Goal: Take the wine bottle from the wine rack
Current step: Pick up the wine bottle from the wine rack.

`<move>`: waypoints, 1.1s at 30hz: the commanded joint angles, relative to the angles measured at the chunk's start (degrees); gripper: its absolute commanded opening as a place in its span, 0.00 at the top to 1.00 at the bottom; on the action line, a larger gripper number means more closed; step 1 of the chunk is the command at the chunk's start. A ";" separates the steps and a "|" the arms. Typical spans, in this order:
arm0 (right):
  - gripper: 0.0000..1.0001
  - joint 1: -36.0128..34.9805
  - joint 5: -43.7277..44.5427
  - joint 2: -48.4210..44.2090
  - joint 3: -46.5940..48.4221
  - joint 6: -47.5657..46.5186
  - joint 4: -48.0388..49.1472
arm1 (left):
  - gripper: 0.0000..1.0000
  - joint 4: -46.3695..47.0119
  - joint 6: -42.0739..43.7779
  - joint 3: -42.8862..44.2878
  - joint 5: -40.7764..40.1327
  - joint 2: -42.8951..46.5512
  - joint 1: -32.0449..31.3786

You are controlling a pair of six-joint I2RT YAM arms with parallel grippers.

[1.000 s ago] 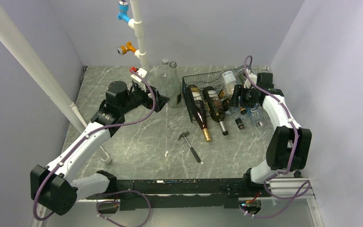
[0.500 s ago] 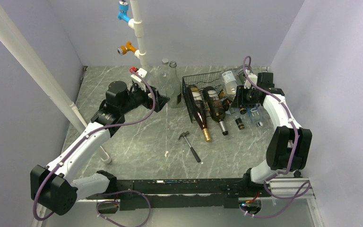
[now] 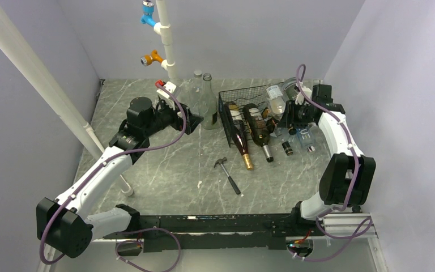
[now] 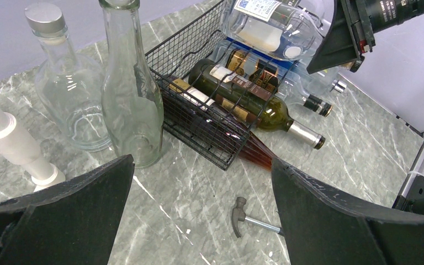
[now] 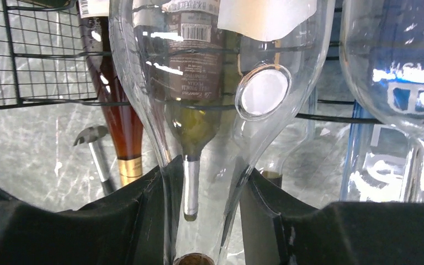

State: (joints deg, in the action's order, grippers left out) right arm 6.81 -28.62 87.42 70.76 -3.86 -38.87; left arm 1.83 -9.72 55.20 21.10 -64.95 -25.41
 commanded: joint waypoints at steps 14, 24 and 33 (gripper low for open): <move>1.00 1.08 -15.72 -3.16 10.82 3.64 -1.97 | 0.01 1.25 0.78 0.95 -0.11 2.46 0.18; 1.00 1.54 -20.69 -3.83 11.50 6.41 -1.55 | 0.01 1.40 0.87 0.76 0.08 2.46 0.18; 1.00 2.36 -25.99 -4.10 10.01 9.47 1.03 | 0.00 1.58 0.93 0.70 0.41 2.37 0.18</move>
State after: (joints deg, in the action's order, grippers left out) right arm 8.32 -43.55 87.42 76.97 4.84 -49.47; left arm 1.83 -9.52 55.20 21.12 -63.90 -25.41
